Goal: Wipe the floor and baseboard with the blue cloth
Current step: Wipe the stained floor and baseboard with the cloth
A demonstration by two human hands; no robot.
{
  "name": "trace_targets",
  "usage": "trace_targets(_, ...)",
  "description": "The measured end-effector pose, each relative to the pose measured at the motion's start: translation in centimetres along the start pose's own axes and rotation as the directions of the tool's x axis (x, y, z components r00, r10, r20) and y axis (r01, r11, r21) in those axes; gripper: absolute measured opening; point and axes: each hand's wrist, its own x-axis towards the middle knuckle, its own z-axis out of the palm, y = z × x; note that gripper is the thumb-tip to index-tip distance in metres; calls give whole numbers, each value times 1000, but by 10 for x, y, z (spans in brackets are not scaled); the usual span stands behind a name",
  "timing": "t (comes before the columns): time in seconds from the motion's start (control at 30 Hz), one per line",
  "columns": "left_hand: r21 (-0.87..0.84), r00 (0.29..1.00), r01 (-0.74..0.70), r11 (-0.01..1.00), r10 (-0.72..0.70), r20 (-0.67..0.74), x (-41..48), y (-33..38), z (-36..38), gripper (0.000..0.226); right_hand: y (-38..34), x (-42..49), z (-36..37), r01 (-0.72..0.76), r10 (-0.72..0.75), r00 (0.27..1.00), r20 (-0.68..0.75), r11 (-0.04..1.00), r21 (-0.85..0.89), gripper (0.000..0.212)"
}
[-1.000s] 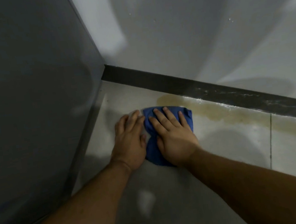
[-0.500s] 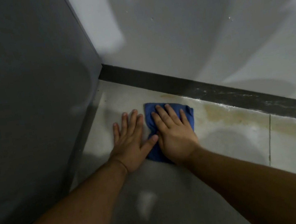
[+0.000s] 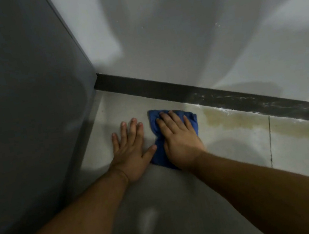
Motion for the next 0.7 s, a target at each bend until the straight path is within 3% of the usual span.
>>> trace_targets(0.1,-6,1000,8,1000,-8,-17,1,1,0,85,13,26,-13,66,-66,998,-8,998,17,61)
trace_targets(0.33,84,973,113,990,-94,-210,-1,31,8,88,48,-5,-16,-153,159,982,-106,986,65,58)
trace_targets(0.43,78,950,-1,997,25,-311,-1,46,10,76,49,-36,-9,-227,236,962,-136,971,78,60)
trace_targets(0.5,80,948,-91,993,111,-300,6,53,10,73,47,-56,-3,-183,190,973,-128,981,64,61)
trace_targets(0.6,107,953,-113,988,138,-271,15,57,14,71,54,-78,1,-97,101,990,-97,994,53,64)
trace_targets(0.7,144,949,-120,982,156,-274,15,53,21,73,65,-80,0,-133,138,980,-143,990,44,62)
